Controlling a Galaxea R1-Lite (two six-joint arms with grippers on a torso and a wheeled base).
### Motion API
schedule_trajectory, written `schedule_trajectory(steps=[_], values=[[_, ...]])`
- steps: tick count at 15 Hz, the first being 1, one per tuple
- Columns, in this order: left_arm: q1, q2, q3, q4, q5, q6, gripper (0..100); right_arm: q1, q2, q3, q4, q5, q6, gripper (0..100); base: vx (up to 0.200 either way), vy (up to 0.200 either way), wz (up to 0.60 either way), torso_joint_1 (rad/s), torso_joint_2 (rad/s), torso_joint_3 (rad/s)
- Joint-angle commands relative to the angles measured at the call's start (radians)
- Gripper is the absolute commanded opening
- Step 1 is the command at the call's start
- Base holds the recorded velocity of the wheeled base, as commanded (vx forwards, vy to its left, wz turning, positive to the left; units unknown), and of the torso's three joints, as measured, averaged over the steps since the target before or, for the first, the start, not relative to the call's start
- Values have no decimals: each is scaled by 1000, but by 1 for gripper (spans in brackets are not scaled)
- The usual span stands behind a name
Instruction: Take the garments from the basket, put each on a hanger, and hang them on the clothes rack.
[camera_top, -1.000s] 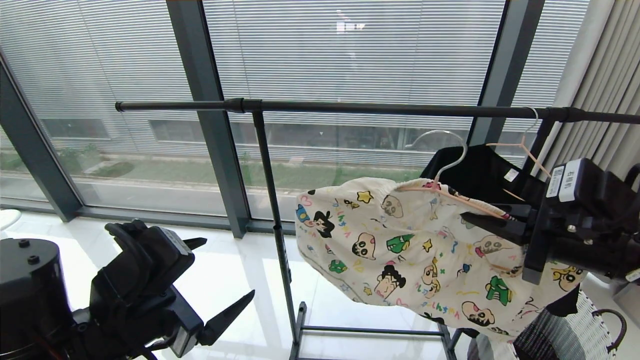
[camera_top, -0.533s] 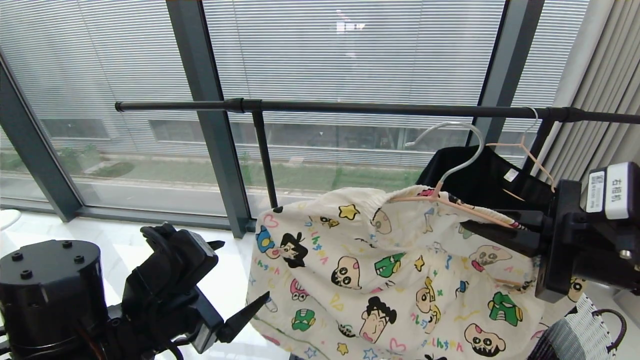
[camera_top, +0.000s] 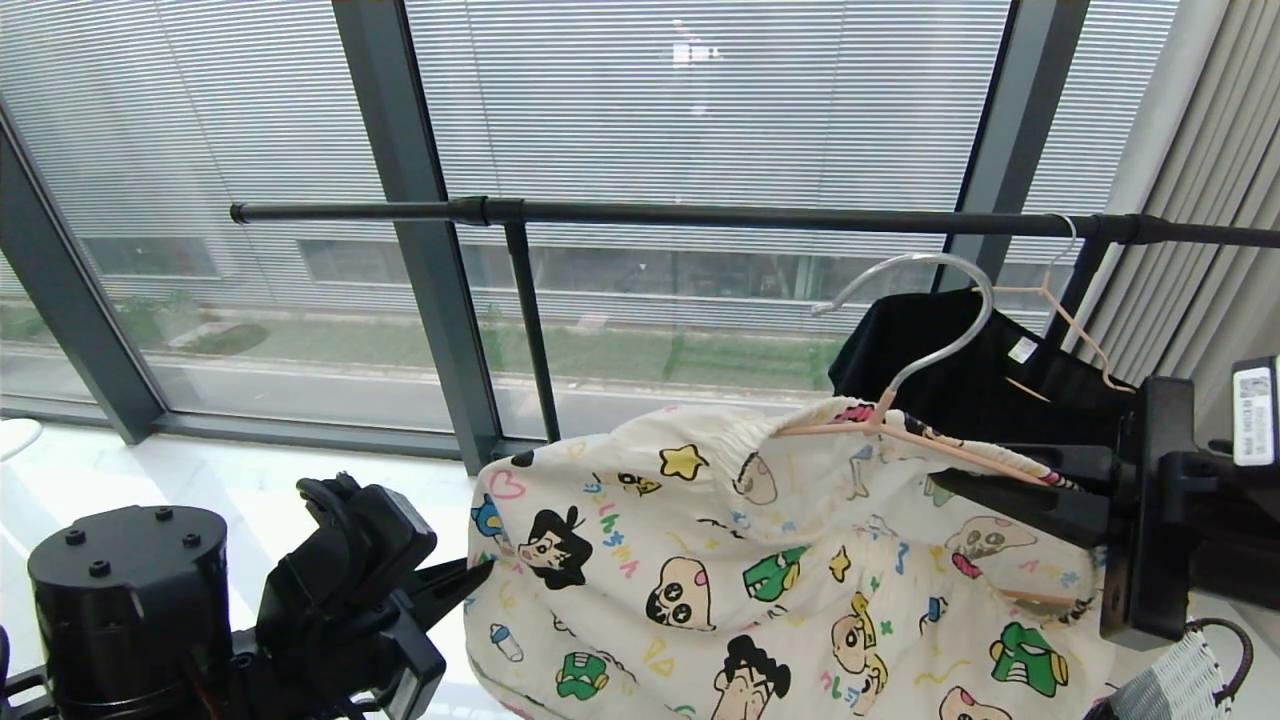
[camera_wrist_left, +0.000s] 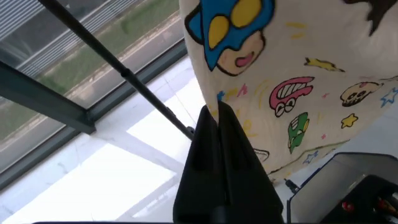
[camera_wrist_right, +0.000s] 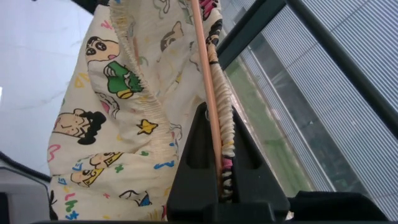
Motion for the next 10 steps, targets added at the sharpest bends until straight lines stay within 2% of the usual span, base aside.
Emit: schedule_trajectory(steps=[1,7,8,10], values=[[7,0,2,-8,-1,-5,0,4,-39,-1,18,0,0,0,0,0,0,0,0,0],[4,6,-13,-17,0,-3,0,4,-48,1,24,-3,0,0,0,0,0,0,0,0],[27,15,-24,-17,3,-5,0,4,-49,1,24,-4,1,0,0,0,0,0,0,0],[159,52,-47,-19,31,-5,0,4,-49,1,22,-33,1,0,0,0,0,0,0,0]])
